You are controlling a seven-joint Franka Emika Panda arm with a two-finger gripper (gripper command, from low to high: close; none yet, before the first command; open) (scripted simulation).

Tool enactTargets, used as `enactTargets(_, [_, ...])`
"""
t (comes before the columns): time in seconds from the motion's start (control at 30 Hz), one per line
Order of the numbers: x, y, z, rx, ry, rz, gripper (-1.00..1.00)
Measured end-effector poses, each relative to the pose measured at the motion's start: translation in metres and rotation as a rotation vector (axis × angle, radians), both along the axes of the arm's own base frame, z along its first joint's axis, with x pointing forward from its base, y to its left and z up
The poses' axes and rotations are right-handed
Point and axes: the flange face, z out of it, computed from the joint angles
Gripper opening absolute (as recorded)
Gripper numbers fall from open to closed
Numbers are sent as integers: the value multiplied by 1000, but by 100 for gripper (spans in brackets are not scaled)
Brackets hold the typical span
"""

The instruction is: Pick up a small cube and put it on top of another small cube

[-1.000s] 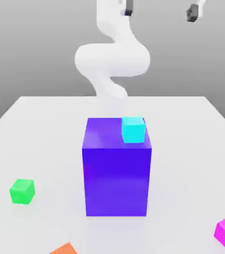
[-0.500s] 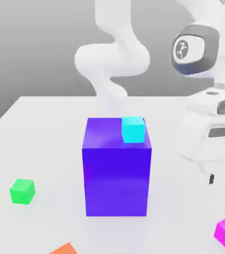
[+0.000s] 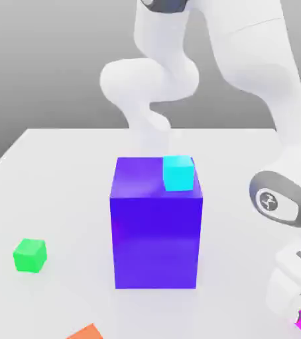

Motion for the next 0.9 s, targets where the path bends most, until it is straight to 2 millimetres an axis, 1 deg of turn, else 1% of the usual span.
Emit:
enactTargets(0.03, [0, 0, 0, 0, 0, 0, -100])
enactTargets(0.07, [-1, 0, -6, 0, 0, 1, -100])
enactTargets(0.1, [0, 0, -1, 0, 0, 0, -100])
enactTargets(0.13, [0, 0, 9, 1, 0, 0, -100])
enactTargets(0.23, [0, -2, 48, 0, 1, -5, -100])
enactTargets(0.27, [6, -18, 55, -6, 1, -55, -100])
enactTargets(0.37, [25, -92, 64, -24, 1, -282, -100])
enactTargets(0.43, [32, -142, 68, -33, 2, -435, -100])
enactTargets(0.53, [33, -217, 74, -43, 2, -672, -100])
enactTargets(0.6, [26, -267, 79, -47, 2, -836, -100])
enactTargets(0.67, [14, -317, 84, -49, 1, -1006, -100])
enactTargets(0.77, [-13, -388, 91, -46, 1, -1267, -100])
enactTargets(0.83, [-42, -444, 96, -41, 1, -1473, -100])
enactTargets(0.9, [-82, -498, 101, -31, 1, -1702, -100])
